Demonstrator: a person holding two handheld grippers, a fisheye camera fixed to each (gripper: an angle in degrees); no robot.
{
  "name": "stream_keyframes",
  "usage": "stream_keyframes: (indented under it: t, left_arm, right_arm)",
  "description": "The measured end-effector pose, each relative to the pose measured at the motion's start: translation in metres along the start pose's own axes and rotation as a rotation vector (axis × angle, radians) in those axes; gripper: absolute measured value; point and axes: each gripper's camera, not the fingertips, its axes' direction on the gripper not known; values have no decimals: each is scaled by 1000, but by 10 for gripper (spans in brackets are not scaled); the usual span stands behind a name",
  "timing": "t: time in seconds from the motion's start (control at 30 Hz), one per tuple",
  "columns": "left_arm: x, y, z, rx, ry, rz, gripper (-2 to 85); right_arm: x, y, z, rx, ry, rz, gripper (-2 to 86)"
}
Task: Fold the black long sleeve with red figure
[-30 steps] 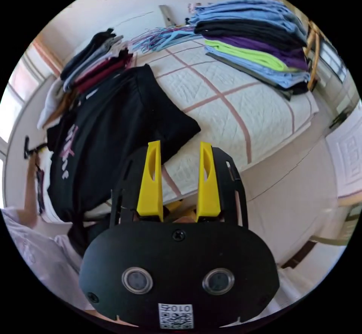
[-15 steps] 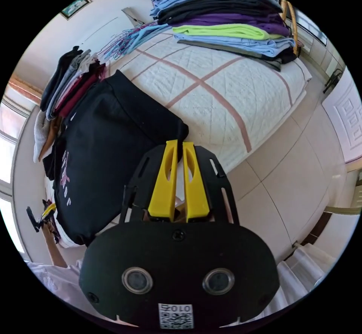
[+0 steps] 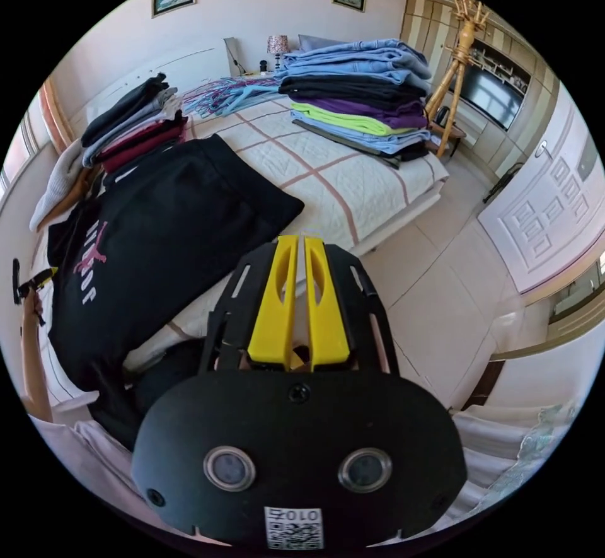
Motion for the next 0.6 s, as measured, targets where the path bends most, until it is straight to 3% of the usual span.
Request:
stream_keyframes:
  t: [0.2, 0.3, 0.37, 0.53, 0.6]
  left_arm:
    - [-37, 18, -56, 117, 56, -63, 41]
    - [-63, 21, -23, -35, 130, -107, 59]
    - [-74, 28, -32, 11, 206, -130, 77]
    - [-84, 33, -133, 312, 72, -227, 126]
    - [-95, 15, -141, 322, 81, -246, 131]
  right_arm:
    - [-10, 68, -8, 10, 4, 44, 30]
    - [-13, 91, -5, 15, -10, 50, 29]
    - [-18, 100, -3, 5, -22, 32, 29]
    - [-32, 106, -15, 48, 12, -8, 28]
    - [-42, 105, -16, 63, 19, -38, 28]
